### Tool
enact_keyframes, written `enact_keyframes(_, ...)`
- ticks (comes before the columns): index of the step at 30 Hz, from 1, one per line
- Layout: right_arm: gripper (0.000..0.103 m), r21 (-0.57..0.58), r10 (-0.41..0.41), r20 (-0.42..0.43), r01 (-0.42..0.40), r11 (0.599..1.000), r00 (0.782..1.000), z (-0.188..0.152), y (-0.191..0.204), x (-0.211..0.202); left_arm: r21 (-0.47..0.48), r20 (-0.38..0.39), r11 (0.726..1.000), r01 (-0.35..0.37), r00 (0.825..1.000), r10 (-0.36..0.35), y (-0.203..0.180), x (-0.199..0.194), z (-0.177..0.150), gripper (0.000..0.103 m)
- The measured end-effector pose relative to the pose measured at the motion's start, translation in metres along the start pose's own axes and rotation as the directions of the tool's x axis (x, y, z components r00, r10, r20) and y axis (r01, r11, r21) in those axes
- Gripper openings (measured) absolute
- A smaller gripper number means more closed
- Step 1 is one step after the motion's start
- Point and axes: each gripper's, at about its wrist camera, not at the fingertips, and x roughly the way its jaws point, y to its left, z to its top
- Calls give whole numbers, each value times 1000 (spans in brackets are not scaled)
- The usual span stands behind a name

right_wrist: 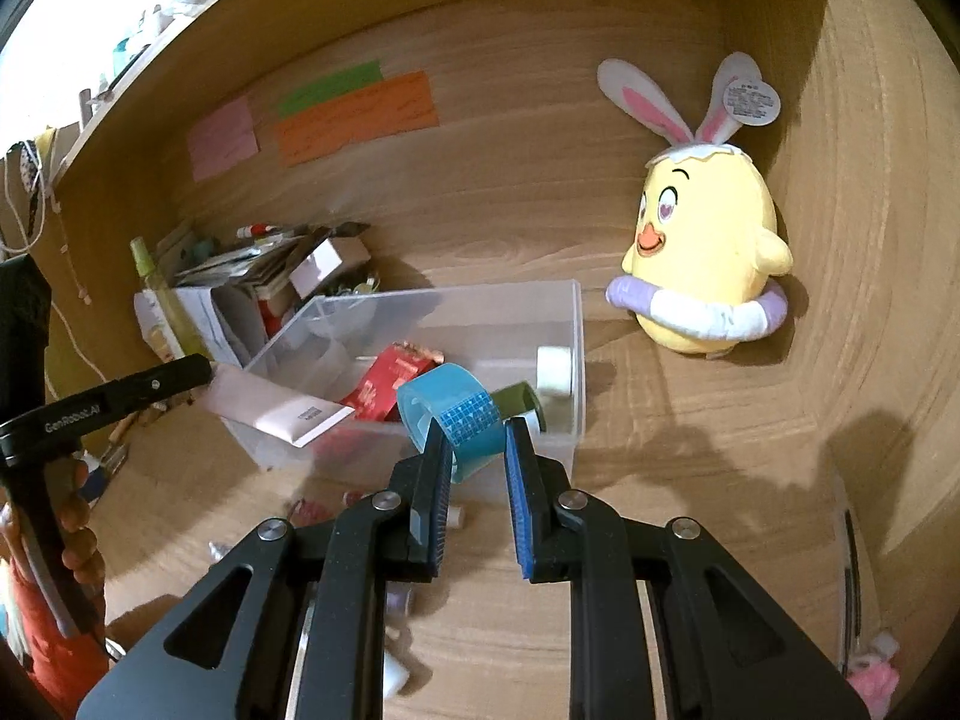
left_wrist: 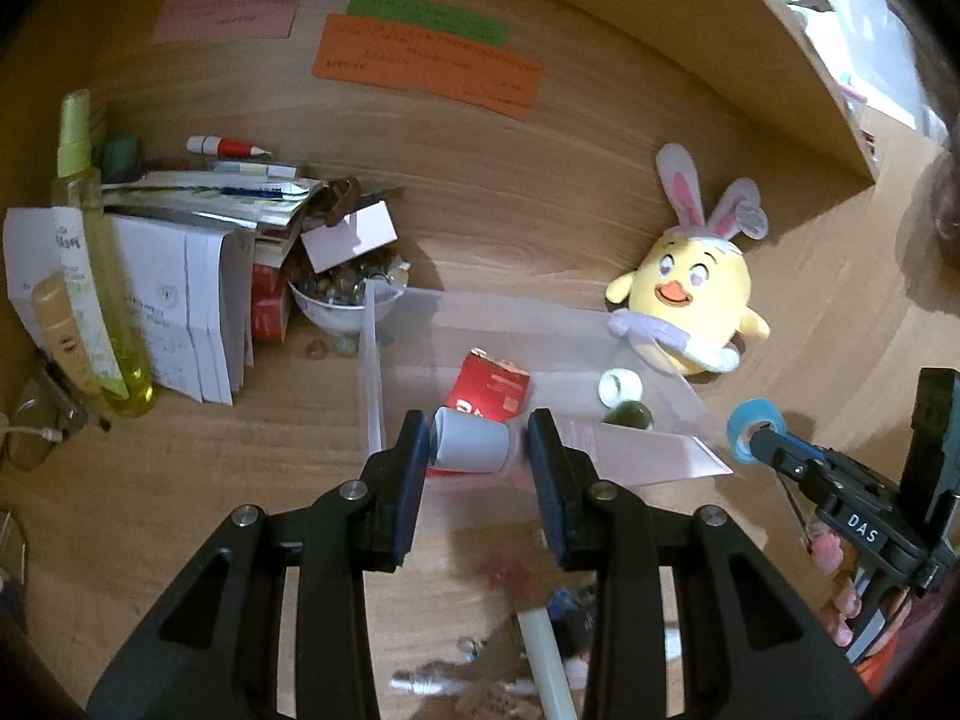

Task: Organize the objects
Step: 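Carry the pink tube and blue tape into the box and release both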

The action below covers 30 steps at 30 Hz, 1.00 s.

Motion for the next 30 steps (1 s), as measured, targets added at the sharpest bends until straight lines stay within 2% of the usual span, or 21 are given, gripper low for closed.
enact_keyframes(6, 16, 2, -9, 1, 9, 1000, 1000, 13, -6, 15, -29, -22, 999, -25, 999, 24, 2, 22, 8, 34)
enact_keyframes(16, 16, 10, -30, -45, 31, 999, 999, 16, -17, 45, -37, -97, 998, -54, 994, 50, 5, 62, 10, 34)
enact_keyframes(20, 16, 2, -46, -68, 47, 999, 997, 15, -18, 57, -40, -115, 998, -42, 993, 37, 5, 71, 9, 34)
enact_keyframes(30, 16, -64, -115, -98, 109, 992, 989, 13, -10, 75, 45, -91, 993, -110, 989, 113, -7, 75, 7, 34)
